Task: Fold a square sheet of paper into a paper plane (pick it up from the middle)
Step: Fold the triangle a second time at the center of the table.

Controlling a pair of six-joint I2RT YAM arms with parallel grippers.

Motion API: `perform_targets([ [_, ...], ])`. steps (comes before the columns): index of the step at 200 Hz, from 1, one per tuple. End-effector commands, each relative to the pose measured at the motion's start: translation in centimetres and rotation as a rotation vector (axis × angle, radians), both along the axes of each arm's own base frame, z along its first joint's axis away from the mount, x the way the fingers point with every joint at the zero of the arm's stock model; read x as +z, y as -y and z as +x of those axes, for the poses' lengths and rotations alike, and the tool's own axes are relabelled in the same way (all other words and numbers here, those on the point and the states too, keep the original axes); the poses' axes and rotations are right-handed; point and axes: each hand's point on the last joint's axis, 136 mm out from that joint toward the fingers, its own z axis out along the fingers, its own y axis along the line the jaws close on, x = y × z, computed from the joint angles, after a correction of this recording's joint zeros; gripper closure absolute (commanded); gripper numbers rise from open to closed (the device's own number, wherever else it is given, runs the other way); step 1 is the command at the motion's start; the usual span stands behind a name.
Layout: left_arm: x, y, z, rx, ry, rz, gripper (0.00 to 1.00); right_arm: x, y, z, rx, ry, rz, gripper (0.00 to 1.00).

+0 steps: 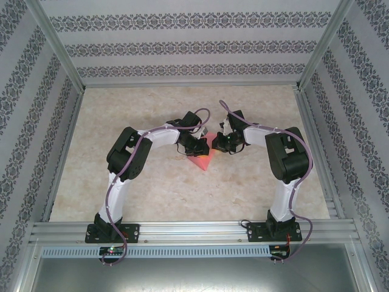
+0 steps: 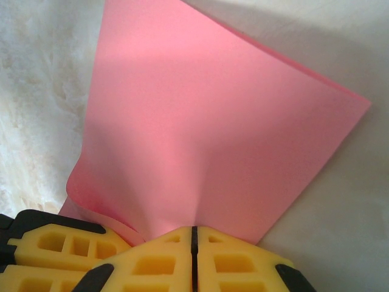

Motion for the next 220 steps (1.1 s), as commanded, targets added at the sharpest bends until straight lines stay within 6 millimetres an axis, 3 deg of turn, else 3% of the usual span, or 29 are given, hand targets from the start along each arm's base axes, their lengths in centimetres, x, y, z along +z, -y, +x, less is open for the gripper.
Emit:
perform_targets([
  [1, -0.1, 0.5, -0.2, -0.025, 0.001, -0.018, 0.88, -1.2, 0.8, -1.1, 0.003, -0.051, -0.036, 0.91],
  [98, -1.7, 0.3, -0.8, -0.049, -0.026, 0.008, 0.87, -1.1, 0.8, -1.2, 0.007, -0.048, -0.036, 0.91],
  [160, -2.4, 0.4, -1.0, -0.061, -0.028, -0.001, 0.76, -0.1, 0.8, -0.9, 0.004, -0.026, -0.026, 0.91],
  [189, -2.5, 0.4, -1.1, -0.067, -0.018, -0.014, 0.67, 0.6, 0.7, -0.7, 0.001, -0.014, -0.016, 0.91],
  [220, -2.1, 0.7, -1.1, -0.07, 0.0, -0.039, 0.65, 1.7, 1.1, -0.4, -0.016, 0.006, 0.0, 0.9],
])
